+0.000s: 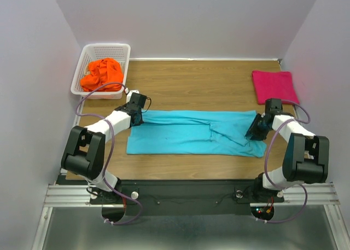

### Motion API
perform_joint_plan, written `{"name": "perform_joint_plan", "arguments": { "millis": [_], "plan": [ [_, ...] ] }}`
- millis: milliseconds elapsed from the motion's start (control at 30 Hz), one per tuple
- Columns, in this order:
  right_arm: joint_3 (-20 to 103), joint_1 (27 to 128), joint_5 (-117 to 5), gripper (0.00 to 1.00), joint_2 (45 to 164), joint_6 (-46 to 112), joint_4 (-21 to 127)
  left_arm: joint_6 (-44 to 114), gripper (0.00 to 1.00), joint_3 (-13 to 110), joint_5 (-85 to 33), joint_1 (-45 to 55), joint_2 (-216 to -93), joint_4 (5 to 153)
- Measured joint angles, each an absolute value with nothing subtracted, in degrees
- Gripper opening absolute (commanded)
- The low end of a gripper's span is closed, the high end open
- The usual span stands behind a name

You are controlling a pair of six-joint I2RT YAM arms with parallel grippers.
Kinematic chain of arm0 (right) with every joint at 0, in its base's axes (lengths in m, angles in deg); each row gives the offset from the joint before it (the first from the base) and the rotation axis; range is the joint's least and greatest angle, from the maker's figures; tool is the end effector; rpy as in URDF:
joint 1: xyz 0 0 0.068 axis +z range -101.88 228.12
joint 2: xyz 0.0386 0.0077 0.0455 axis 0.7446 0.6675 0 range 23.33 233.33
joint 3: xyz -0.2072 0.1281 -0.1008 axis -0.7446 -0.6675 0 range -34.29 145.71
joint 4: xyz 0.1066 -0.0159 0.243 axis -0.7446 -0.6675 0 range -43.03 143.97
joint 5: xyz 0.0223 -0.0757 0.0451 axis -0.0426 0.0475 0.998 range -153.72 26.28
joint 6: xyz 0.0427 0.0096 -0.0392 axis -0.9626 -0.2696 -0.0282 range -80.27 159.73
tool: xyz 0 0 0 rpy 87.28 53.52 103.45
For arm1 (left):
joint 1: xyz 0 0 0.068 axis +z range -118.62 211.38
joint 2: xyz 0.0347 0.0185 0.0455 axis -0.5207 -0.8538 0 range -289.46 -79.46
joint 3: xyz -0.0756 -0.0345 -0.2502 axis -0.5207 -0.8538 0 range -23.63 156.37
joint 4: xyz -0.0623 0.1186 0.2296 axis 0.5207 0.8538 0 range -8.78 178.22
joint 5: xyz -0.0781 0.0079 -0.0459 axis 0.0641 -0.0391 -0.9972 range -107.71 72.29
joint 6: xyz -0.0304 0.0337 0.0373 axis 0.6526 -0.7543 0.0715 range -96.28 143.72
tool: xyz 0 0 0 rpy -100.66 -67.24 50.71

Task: Fold and stack the t-shirts
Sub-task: Fold the tshirt

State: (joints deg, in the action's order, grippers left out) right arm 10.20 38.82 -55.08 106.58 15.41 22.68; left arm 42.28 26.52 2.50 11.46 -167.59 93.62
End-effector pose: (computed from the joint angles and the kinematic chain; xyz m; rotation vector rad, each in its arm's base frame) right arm 0.2596 -0.0361 0.1476 0.7752 2.6942 0.2743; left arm 0.3041 -0.0946 0.1736 -0.1245 2.3787 0.1179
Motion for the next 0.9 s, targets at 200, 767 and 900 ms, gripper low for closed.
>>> {"name": "perform_joint_plan", "arguments": {
  "millis": [200,767,900],
  "plan": [
    [12.1,40.2,-55.4,0.38,104.8,17.9,21.6,44.3,0.11,26.5,5.5,11.1,-167.7,95.2],
    [30.1,76.4,-60.4,0.38,115.0,35.1,23.0,47.6,0.11,24.1,7.7,11.1,-168.5,94.9],
    [31.3,80.4,-63.1,0.39,119.1,38.1,22.9,48.1,0.11,23.9,7.4,11.1,-168.5,94.6]
  ]
}}
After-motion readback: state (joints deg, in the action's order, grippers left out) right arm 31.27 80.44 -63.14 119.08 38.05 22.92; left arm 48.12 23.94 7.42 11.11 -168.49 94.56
